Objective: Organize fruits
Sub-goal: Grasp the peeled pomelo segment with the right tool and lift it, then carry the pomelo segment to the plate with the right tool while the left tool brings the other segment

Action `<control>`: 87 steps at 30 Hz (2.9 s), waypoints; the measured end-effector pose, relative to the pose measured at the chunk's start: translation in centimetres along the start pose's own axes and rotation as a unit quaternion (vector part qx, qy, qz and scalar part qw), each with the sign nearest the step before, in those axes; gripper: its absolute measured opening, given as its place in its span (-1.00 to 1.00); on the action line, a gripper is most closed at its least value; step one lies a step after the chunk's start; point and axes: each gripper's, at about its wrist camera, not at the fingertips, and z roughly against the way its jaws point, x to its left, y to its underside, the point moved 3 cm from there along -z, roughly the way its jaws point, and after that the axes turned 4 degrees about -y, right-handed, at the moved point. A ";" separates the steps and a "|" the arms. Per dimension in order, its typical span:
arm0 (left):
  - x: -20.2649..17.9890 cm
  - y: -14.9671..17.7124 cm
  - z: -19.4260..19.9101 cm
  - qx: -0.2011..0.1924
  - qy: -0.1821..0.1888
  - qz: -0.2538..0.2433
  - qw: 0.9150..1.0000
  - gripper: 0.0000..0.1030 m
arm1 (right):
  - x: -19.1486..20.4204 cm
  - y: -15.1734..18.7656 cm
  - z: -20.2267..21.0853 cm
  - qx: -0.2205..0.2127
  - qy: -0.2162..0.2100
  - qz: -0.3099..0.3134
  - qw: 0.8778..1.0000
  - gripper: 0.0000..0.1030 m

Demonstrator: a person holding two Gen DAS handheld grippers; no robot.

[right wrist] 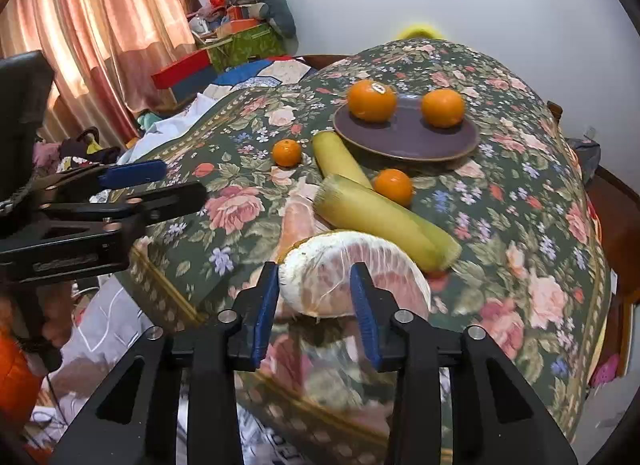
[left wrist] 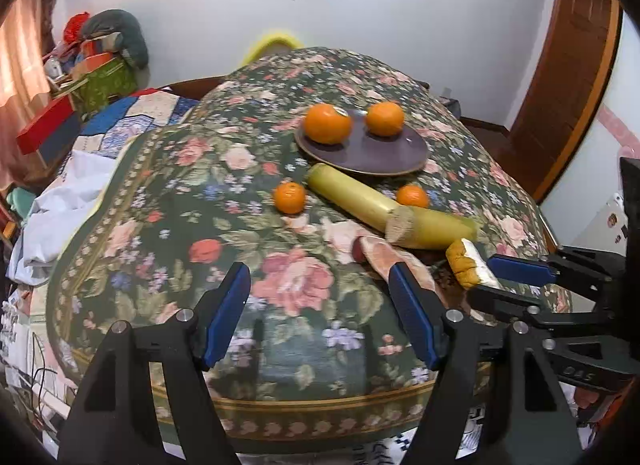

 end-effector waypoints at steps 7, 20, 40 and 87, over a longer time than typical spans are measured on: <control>-2.7 0.2 -1.0 0.013 0.014 -0.021 1.000 0.39 | -2.7 2.0 1.6 0.012 0.021 -0.016 1.000 -0.41; -5.9 1.3 -3.7 0.062 0.041 -0.032 0.997 0.39 | -5.6 4.0 1.4 0.041 0.043 -0.061 0.996 -0.14; -4.1 3.0 -5.9 0.089 0.034 -0.039 0.995 0.39 | -6.0 2.0 -1.7 0.036 0.025 -0.088 0.995 0.09; -3.1 -2.5 -2.9 0.013 0.029 -0.010 0.999 -0.13 | -7.1 -1.5 2.6 -0.064 0.052 -0.084 0.993 -0.02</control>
